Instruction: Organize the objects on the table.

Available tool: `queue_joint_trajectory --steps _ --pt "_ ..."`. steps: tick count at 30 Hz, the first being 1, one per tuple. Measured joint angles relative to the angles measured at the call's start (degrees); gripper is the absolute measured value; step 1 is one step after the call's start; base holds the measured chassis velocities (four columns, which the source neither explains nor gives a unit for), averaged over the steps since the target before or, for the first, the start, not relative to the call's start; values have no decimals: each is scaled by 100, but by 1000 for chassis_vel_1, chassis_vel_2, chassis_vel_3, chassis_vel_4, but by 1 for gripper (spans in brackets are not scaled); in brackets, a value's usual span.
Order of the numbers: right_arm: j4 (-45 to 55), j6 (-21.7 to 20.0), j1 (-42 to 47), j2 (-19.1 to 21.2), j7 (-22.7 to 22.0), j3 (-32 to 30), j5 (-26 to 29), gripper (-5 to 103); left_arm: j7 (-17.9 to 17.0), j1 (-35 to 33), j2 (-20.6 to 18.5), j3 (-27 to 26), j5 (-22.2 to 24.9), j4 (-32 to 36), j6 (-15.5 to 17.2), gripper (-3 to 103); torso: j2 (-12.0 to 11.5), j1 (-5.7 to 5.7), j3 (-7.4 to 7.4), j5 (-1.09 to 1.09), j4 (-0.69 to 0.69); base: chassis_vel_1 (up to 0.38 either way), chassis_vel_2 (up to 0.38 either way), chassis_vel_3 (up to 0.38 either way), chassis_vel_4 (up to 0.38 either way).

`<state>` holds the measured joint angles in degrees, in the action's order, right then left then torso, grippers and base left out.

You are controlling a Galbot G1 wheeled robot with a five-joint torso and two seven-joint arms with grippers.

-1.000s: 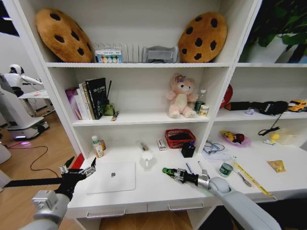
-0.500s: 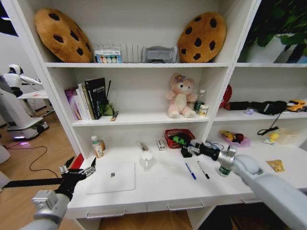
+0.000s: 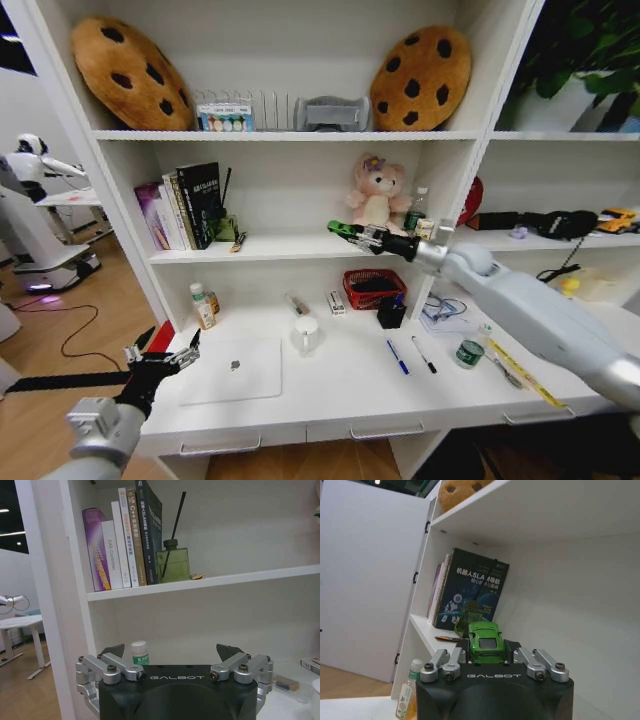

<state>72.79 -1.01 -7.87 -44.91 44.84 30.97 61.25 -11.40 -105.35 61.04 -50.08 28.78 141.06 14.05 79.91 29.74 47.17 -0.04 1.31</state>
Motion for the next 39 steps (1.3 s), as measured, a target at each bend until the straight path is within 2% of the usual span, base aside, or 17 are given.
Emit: queue_joint_trajectory --steps 1,2,3,5,6,8,9,11,12,14,22,31,33,34,39 --pt "-461 0 -311 -281 248 281 -66 35 -2 -1 0 0 0 -1 0 100 0 0 0 -1 -1 0 0 0 0" --pt "-461 0 -311 -281 248 281 -66 35 -2 -1 0 0 0 -1 0 100 0 0 0 -1 -1 0 0 0 0" --pt "-751 2 -457 -449 398 431 -94 35 1 0 0 0 0 0 0 100 0 0 -1 -1 -1 0 0 0 0" --pt "-1736 19 -729 -943 632 665 -204 35 0 0 -1 -1 0 0 0 100 0 0 0 3 5 0 0 0 0" --pt "-1736 19 -729 -943 632 665 -204 35 0 0 -1 -1 0 0 0 100 0 0 0 3 5 0 0 0 0" --pt "-2385 35 -860 -1322 838 795 -281 35 -3 -1 0 -1 0 0 0 100 0 0 0 3 4 0 0 0 0" --pt "-2385 35 -860 -1322 838 795 -281 35 -3 -1 0 -1 0 0 0 100 0 0 0 3 4 0 0 0 0" --pt "-2908 53 -959 -1712 1057 860 -419 35 1 -1 0 0 0 0 0 100 0 0 -1 4 5 0 0 0 0" --pt "-2908 53 -959 -1712 1057 860 -419 35 1 -1 0 0 0 0 0 100 0 0 -1 4 5 0 0 0 0" --pt "-3198 72 -1026 -2079 1111 914 -459 35 1 0 0 0 0 0 0 100 0 0 -1 1 0 0 0 0 0" --pt "-3370 152 -991 -2411 988 961 -591 35 1 -1 -1 0 0 -1 0 100 0 -2 -1 3 3 0 0 0 0" --pt "-3273 163 -950 -2269 912 951 -634 35 1 -1 0 0 0 -1 0 100 0 -1 -2 4 3 0 0 0 0" --pt "-3223 154 -942 -2204 908 949 -643 33 1 -1 0 0 0 -1 0 100 1 -2 -2 3 3 0 0 0 0" --pt "-3175 143 -922 -2156 890 945 -651 38 1 -1 0 0 0 -1 0 100 1 -2 -2 4 4 0 0 0 0" --pt "-3117 143 -889 -2109 794 932 -651 49 1 -1 -1 0 0 -1 0 100 1 -2 -2 4 3 0 0 0 0"
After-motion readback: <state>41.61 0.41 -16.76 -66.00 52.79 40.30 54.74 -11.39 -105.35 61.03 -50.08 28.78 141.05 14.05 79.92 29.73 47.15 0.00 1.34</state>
